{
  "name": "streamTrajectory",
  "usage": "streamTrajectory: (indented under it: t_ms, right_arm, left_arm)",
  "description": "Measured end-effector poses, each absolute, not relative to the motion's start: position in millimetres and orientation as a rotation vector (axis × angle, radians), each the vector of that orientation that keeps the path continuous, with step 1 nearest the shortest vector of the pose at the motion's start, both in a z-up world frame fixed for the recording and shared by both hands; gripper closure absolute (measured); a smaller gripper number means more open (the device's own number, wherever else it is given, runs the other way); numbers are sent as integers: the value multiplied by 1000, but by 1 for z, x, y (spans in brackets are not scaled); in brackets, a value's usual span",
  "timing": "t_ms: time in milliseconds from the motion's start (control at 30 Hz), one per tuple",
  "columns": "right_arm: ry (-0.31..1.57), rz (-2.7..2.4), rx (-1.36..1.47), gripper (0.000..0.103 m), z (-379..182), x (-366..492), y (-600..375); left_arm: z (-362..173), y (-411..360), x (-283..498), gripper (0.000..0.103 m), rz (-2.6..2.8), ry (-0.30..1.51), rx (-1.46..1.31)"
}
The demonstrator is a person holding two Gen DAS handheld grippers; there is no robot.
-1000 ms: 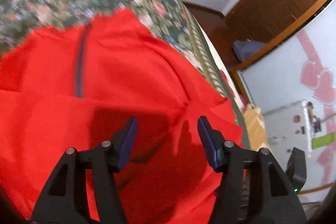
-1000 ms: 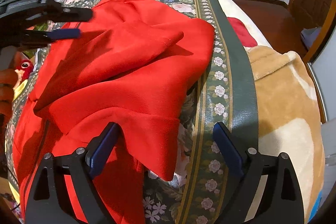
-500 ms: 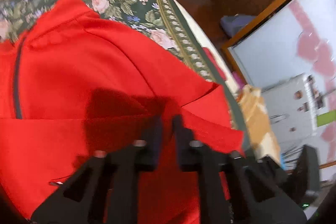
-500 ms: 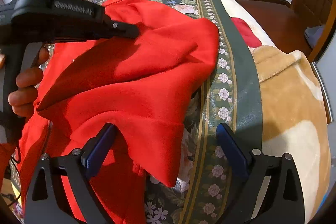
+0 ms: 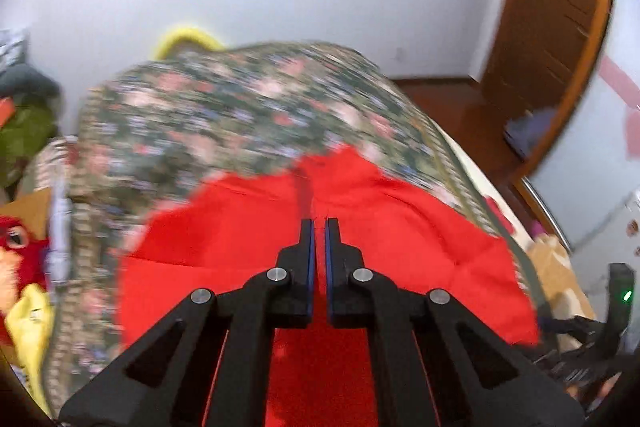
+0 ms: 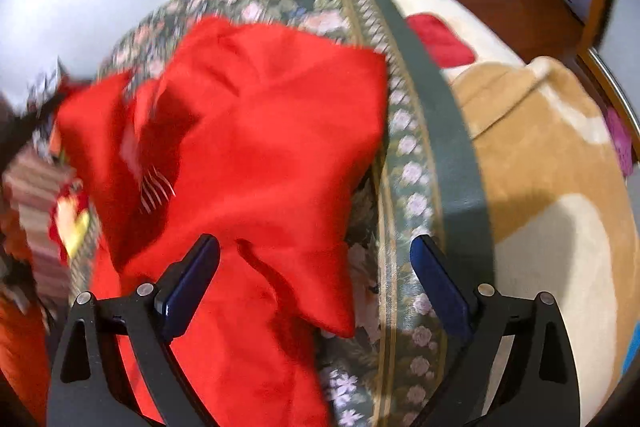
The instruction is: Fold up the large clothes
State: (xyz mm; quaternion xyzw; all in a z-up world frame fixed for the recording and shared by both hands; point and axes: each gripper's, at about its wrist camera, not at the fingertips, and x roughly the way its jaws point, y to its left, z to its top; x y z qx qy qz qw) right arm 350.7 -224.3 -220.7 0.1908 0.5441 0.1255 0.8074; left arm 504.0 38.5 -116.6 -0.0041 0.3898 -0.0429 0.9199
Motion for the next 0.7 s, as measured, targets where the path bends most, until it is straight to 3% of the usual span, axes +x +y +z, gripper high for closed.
streamTrajectory:
  t_ms: [267,700]
  right_arm:
    - [1130,245,290,7,-191,343,-189]
    - [1252,257,115,7,-223,353,-121]
  left_arm:
    - [-96,149,461,100,74,727,-97]
    - [-188,204,392,100,135,843,-62]
